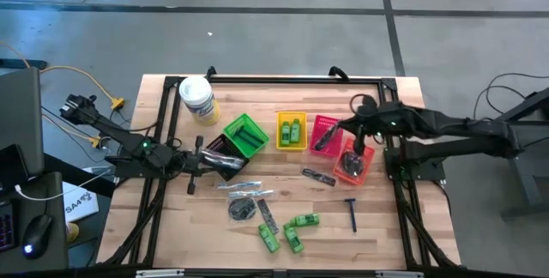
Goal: Pick & Place Travel size toiletries
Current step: Put the bottom black hair comb into the red bin
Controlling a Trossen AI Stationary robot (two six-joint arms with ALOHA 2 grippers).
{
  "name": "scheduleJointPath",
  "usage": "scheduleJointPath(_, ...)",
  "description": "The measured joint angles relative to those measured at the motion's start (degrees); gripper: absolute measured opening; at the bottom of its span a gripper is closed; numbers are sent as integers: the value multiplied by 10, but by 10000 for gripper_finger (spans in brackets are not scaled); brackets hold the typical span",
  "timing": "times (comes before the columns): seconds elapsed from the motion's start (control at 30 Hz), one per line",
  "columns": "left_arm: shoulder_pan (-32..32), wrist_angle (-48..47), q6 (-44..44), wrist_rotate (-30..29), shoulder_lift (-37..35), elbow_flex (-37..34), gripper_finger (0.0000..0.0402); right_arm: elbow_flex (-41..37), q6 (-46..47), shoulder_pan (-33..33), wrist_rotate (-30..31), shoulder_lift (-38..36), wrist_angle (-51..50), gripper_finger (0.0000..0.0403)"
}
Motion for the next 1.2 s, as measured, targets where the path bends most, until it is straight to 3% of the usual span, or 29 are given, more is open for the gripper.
scheduleJointPath(0.17, 0, 1, 35, 0, 0, 0, 0, 71, -105, -38, -59, 106, -72, 2)
scheduleJointPath(0.57, 0, 1, 83, 1, 0, 0, 0, 146, -247, -83, -61, 303, -178, 3)
scheduleJointPath(0.7, 0, 1, 85, 9, 0, 0, 0, 146, -272, -108, -32, 337, -192, 3)
scheduleJointPath(1.2, 0, -3, 85, 26, 0, 0, 0, 145, -305, -149, -40, 382, -154, 3)
